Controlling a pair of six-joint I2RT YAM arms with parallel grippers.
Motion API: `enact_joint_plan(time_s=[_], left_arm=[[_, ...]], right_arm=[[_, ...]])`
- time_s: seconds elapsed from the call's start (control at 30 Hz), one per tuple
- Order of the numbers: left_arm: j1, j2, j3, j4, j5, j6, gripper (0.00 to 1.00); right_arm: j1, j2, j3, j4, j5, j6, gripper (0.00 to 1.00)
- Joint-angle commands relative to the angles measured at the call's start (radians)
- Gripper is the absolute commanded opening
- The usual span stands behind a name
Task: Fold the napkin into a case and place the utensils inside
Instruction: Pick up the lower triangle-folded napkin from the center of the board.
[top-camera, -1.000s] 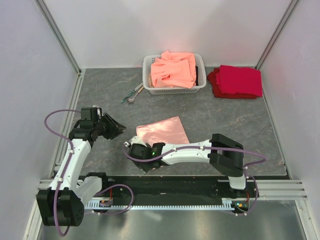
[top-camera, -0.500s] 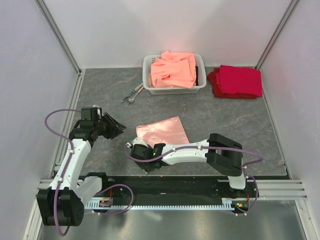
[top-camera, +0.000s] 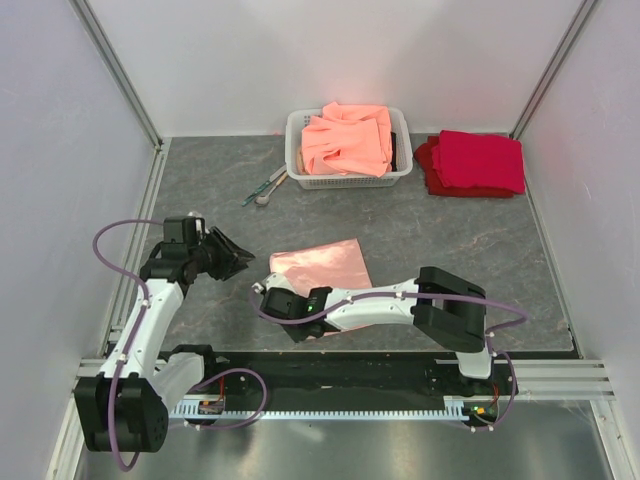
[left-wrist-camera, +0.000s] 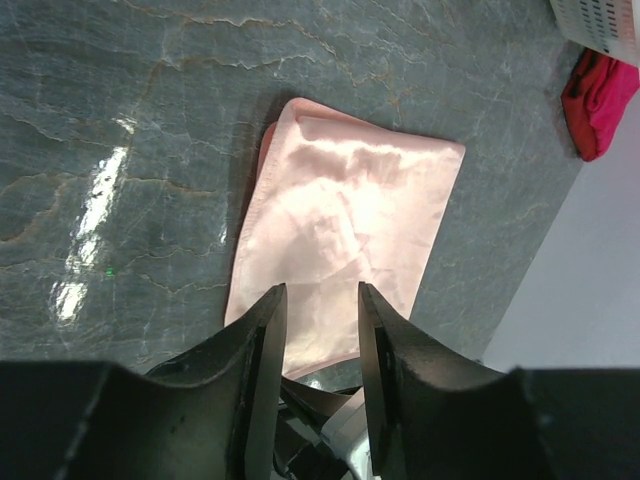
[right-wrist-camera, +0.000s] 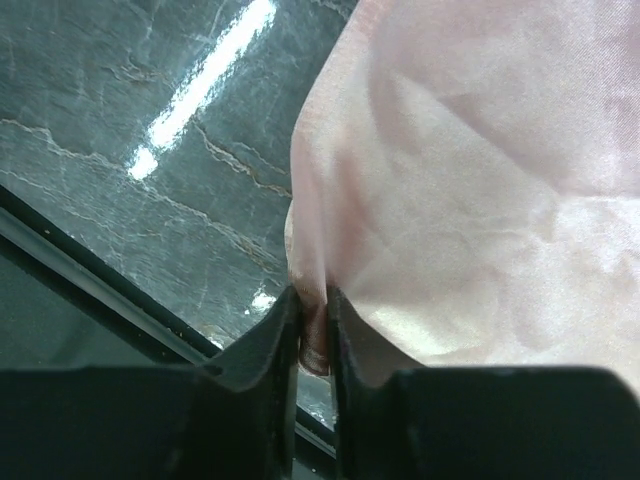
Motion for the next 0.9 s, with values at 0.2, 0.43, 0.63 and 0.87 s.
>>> enact_joint_plan(time_s=[0.2, 0.43, 0.63, 0.87], left_arm=[[0.006, 0.065, -0.051, 0.150, 0.164, 0.056, 0.60], [0.001, 0.165, -0.071, 0.245, 0.198, 0.012, 0.66], [-0.084, 0.257, -0.071, 0.337, 0.156, -0.044, 0.67], [-0.124, 0.329, -0.071, 0.383, 0.078, -0.071, 0.66]], right_arm=[[-0.105, -0.133, -0.151, 0.176, -0.176, 0.071, 0.00], [-0.177, -0.318, -0.336, 0.351, -0.320, 0.156, 0.00], [-0.230, -0.453, -0.465, 0.465, -0.376, 0.225, 0.00], [-0.287, -0.555, -0.559, 0.544, -0.419, 0.283, 0.00]])
